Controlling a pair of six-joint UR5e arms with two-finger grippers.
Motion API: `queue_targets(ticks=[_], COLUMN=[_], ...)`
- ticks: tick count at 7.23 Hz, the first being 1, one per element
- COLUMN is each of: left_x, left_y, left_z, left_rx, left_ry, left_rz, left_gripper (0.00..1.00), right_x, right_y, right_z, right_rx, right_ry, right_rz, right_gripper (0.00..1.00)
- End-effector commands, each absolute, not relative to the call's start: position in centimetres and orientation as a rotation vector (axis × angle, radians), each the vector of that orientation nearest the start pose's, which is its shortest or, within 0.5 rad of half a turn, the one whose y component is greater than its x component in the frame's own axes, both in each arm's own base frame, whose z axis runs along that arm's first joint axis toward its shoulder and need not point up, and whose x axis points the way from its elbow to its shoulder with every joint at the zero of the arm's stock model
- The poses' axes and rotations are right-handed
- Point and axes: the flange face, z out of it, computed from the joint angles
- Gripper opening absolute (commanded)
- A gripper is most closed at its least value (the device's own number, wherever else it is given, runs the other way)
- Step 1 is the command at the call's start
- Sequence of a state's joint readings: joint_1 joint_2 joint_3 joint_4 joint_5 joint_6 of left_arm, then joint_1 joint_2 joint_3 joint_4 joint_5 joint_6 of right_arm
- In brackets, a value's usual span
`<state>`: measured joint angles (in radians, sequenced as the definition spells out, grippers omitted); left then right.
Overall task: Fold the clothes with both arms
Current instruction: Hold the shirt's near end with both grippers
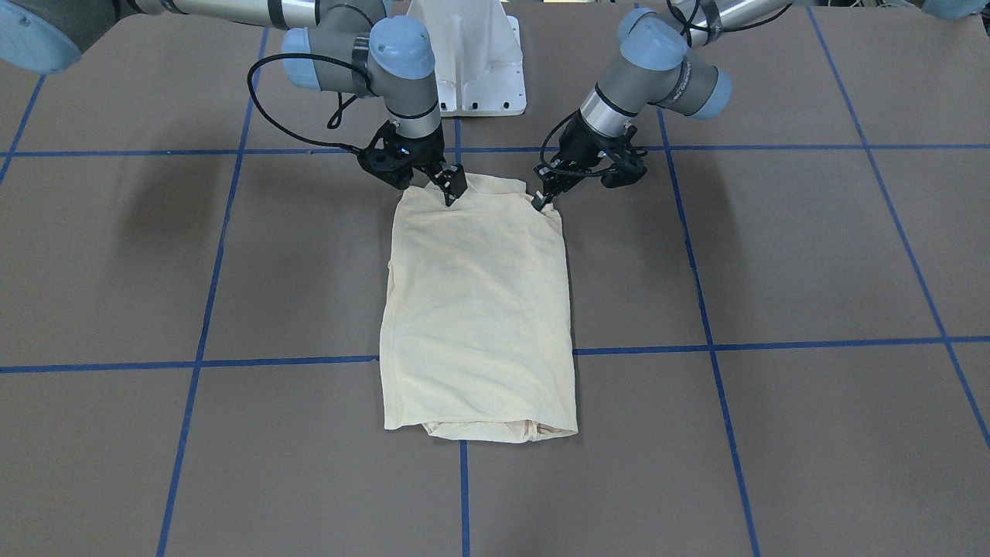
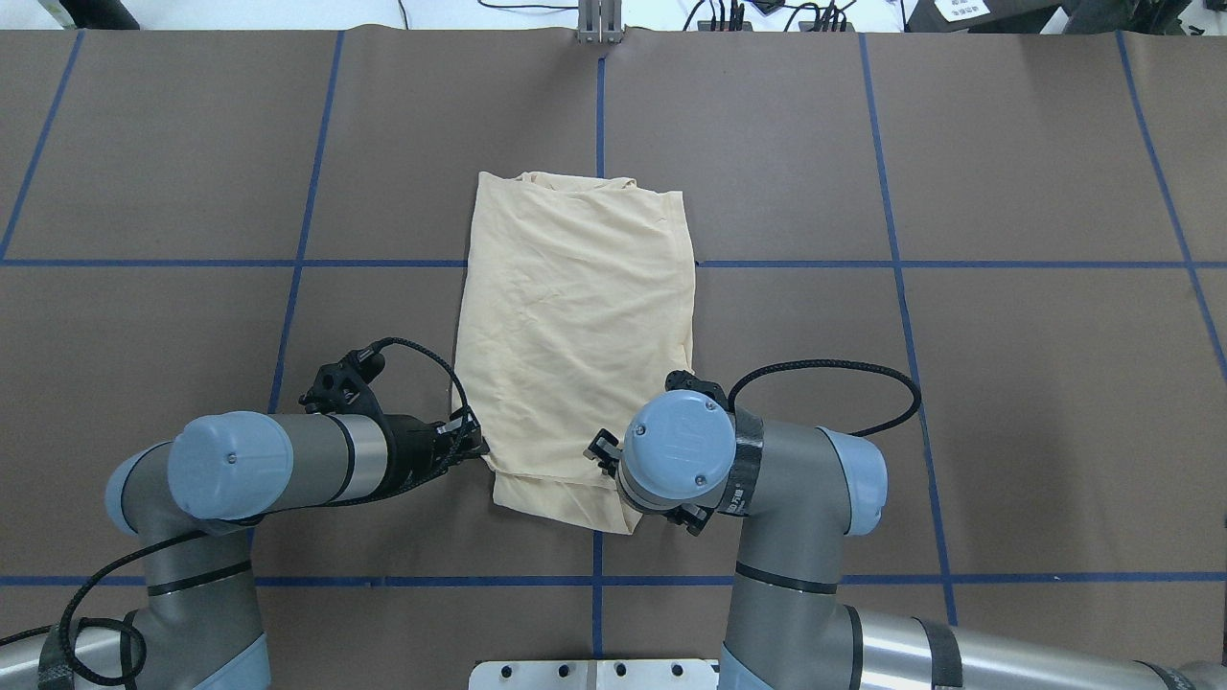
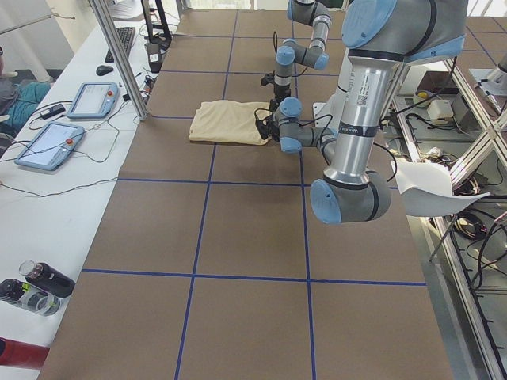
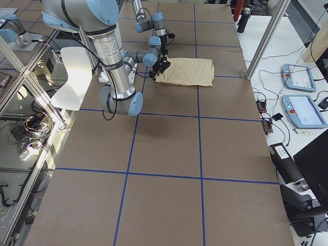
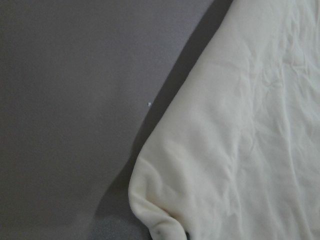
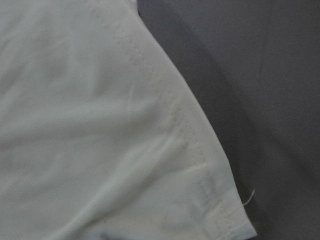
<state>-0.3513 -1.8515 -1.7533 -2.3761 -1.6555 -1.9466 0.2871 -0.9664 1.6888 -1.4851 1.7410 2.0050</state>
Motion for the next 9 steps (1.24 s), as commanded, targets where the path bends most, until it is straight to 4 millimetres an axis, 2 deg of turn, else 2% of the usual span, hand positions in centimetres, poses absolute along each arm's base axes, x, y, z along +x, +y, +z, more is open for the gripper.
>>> queue_targets(ticks=[1,5,6,7,9], left_x=[51.38,51.38,51.36,51.36,51.36], left_y=[-32.13,-32.13,-32.13,-32.13,-32.13], left_z=[33.0,33.0,33.09,33.09,33.09], left_rx=[-0.09,-0.09,-0.09,-0.09,-0.09], left_ry=[1.288,1.288,1.286,1.286,1.286], left_rz=[-0.572,-0.572,-0.572,-0.572,-0.572], left_gripper=[0.0,0.0,0.0,0.0,0.0], right_x=[-61.63,-61.62,-61.67,-61.67,-61.84], right_y=[-30.06,-30.13,-30.13,-30.13,-30.2], right_z=[24.82,24.81,24.77,24.77,24.1], right_rx=[-0.218,-0.21,-0.211,-0.211,-0.211], right_ry=[-0.809,-0.812,-0.811,-0.811,-0.819], right_rz=[0.604,0.605,0.603,0.605,0.606], right_gripper=[1.0,1.0,0.97,0.85,0.73])
